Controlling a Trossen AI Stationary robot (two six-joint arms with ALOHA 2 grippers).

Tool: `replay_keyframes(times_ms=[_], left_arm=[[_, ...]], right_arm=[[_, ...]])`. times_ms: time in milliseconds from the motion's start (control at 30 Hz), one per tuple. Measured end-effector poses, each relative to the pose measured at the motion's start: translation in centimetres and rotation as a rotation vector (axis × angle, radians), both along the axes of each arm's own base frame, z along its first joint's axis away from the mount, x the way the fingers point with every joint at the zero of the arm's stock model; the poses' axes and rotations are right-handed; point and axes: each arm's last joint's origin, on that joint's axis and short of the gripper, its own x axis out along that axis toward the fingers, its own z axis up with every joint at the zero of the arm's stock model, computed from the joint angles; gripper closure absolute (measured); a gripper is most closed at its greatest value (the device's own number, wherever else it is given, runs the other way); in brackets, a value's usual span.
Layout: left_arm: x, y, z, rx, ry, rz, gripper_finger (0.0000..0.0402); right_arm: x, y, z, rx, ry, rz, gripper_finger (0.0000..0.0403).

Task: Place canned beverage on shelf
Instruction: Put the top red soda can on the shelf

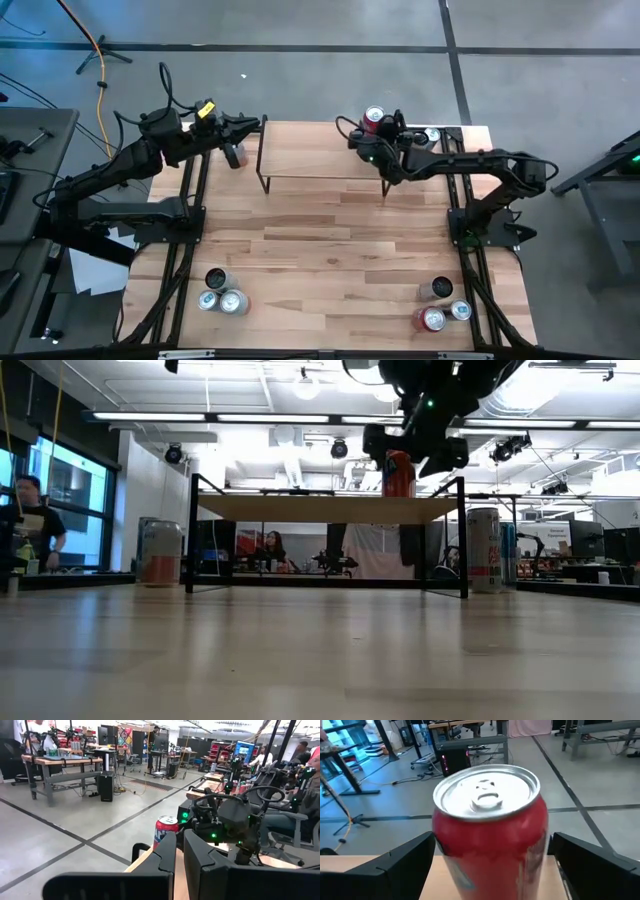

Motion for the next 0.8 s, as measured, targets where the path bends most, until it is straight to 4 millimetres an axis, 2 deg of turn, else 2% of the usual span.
replay_keyframes(times_ms=[367,600,700,800], left_arm=[[-0.5,-0.2,0.3,0.065,0.010,0.001,0.0402],[-0.5,-0.2,0.3,0.069,0.015,0.001,0.0401],[-0.5,-0.2,0.3,0.069,0.015,0.001,0.0402],[-0.5,-0.2,0.3,0.081,0.022,0.002,0.0402]], right_arm=[[-0.5,-2.1,0.1,0.031,-0.056,-0.010,0.0015],[-0.7,-2.6,0.1,0.049,-0.086,-0.015,0.0017],[-0.6,-2.6,0.0,0.058,-0.089,-0.001,0.0030],[-0.6,-2.5,0.0,0.067,-0.078,0.020,0.0064]])
